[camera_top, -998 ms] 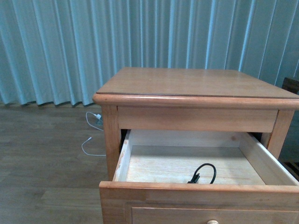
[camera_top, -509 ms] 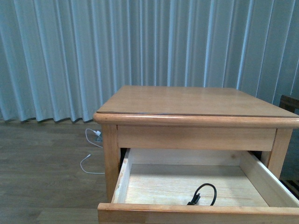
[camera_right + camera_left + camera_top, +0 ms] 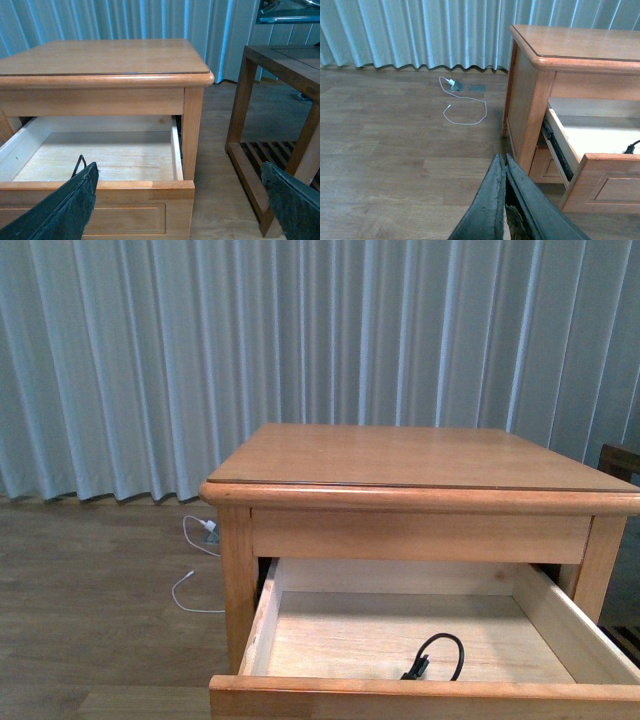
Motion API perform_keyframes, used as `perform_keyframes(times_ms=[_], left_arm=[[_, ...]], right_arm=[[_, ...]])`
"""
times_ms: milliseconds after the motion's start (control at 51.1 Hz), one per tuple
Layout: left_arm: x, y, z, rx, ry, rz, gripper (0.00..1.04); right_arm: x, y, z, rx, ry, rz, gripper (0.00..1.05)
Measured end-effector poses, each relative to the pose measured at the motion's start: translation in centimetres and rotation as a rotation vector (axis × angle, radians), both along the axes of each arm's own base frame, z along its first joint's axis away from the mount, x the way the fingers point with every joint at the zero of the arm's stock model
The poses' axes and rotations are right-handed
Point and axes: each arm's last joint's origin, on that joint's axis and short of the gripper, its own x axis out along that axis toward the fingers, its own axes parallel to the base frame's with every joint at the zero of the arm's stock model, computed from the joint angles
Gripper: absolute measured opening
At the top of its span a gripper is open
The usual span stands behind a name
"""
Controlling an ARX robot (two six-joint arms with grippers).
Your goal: Put charger into drawer
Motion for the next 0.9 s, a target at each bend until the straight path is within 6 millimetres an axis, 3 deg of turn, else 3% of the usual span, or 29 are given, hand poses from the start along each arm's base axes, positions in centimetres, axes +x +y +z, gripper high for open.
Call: perform_keyframes(times_ms=[352,626,744,900], left_arm=[[0.0,0.0,-1.5,0.000,-0.006,0.000,0.04],[-0.1,0.0,-1.4,0.000,-0.011,0.000,0.04],[-0.1,0.0,-1.4,0.000,-0.011,0.000,0.24],[-0.1,0.0,-1.4,0.000,-0.011,0.000,0.51]], right_arm=[[0.0,0.0,0.0,0.000,0.000,0.000,0.97],[0.0,0.0,0.0,0.000,0.000,0.000,0.97],[0.3,0.0,-0.7,-0.033,0.177,-0.130,0.97],[1.7,0.5,-2.5,-0.019,0.465,-0.035,0.97]])
